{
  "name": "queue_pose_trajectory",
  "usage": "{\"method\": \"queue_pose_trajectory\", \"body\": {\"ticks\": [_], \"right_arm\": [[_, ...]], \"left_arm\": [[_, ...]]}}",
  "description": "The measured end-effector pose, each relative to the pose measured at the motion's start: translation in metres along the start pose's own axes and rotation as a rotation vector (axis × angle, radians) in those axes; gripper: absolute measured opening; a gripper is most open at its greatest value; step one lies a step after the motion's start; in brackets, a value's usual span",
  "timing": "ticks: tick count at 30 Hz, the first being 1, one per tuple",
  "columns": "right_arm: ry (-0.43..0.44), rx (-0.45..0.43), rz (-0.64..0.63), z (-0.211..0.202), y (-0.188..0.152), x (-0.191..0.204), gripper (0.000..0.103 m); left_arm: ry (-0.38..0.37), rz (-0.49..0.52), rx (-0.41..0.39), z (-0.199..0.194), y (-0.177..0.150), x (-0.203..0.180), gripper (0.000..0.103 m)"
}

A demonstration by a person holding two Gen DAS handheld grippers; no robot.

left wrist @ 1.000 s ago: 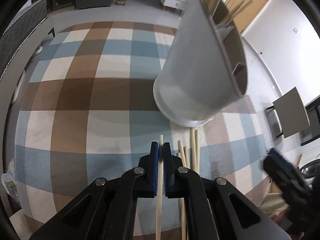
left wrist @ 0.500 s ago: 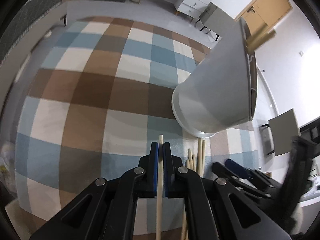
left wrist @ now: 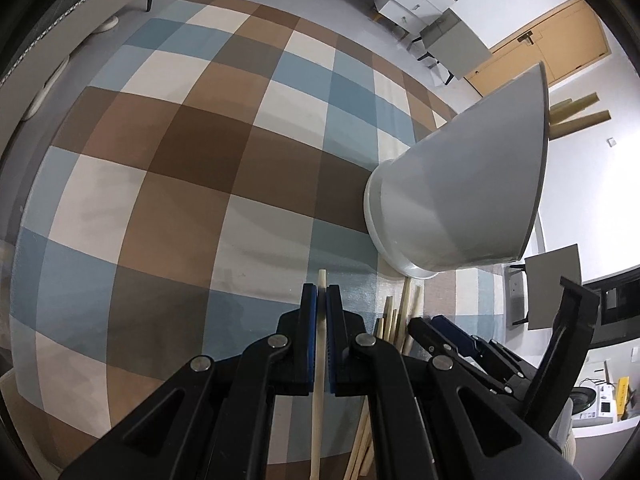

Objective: Organize utensils
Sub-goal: 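Close the left tool on a chopstick while the right tool grasps another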

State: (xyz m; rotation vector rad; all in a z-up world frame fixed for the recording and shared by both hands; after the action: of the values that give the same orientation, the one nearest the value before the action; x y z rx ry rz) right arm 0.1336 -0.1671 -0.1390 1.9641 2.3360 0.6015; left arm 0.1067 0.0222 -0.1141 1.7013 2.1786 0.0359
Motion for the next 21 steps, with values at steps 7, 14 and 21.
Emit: {"method": "queue_pose_trajectory", "body": {"ticks": [7,14,21], "right_arm": [[-0.017,0.029,-0.053,-0.003,-0.008,0.008,0.022],[-0.028,0.0,-0.084,0.006,0.01,0.017,0.023],[0.052,-0.064,-0.067,0.002,0.008,0.006,0.004]], "left_arm": [[-0.001,-0.009,0.006,0.0,0.0,0.002,0.0],[-0.004,-0.004,0.014,0.003,0.0,0.002,0.0],[0.007,0.044,-0.002,0.002,-0.001,-0.006,0.0]]}}
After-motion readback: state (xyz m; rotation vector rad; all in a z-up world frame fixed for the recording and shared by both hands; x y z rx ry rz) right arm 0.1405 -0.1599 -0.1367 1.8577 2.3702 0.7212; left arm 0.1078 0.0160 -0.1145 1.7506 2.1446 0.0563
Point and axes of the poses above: each gripper's, at about its wrist camera, not at the fingertips, and z roughly the way its jaws point, x to its left, y to its top, the point moved 1 cm from there along z, roughly the way its jaws point, and after that the axes turned 13 degrees about y, right-handed, at the moved point
